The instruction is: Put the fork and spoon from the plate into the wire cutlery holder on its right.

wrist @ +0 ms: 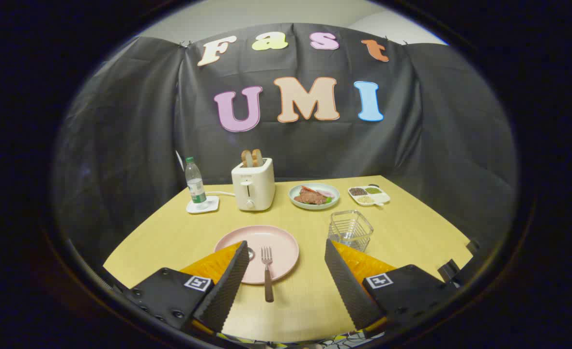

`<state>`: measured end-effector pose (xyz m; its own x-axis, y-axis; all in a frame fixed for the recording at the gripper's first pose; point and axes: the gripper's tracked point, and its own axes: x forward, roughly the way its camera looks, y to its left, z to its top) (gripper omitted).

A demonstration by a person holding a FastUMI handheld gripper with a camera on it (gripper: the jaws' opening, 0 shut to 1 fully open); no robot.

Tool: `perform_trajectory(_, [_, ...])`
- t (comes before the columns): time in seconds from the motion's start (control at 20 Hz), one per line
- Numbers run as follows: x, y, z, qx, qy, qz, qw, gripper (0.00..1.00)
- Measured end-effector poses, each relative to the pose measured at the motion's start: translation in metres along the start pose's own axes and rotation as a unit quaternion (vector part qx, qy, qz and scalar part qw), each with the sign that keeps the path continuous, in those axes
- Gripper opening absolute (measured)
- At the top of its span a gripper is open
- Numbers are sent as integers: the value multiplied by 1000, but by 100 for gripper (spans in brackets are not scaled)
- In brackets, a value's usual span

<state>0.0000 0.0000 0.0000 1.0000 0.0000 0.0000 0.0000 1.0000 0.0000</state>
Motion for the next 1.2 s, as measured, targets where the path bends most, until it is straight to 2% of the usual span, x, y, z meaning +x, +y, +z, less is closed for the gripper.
perform_trajectory(0.8, [9, 6, -18, -18, 23, 15, 999, 99])
perform_trajectory(1.2, [29, 20, -53, -33, 63, 40, 997, 99])
